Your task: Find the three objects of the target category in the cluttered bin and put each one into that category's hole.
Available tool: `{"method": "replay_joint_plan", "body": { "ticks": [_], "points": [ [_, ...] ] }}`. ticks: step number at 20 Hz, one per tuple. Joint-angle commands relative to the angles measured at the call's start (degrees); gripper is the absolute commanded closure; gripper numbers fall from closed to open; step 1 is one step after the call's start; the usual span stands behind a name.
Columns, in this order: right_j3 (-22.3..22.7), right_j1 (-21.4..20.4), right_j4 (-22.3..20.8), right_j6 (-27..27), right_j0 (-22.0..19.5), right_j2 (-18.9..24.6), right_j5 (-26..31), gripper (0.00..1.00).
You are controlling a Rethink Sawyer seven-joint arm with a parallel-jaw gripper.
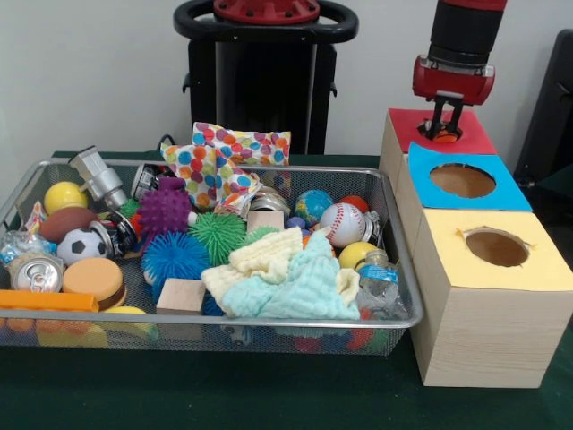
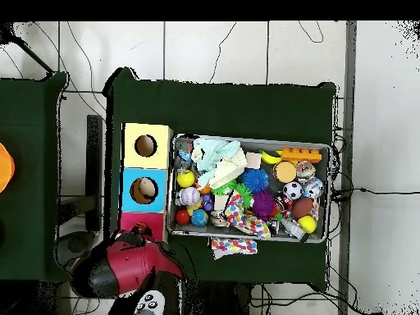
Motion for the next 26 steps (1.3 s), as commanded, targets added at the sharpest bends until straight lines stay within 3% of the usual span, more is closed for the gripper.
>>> {"method": "replay_joint_plan", "body": {
  "ticks": [1, 26],
  "points": [
    [-4.41, -2.85, -0.44, 2.74, -2.53, 4.68, 0.17, 1.0],
    [-4.74, -5.48, 0.27, 2.96, -3.06, 4.72, 4.43, 1.0]
  ]
}}
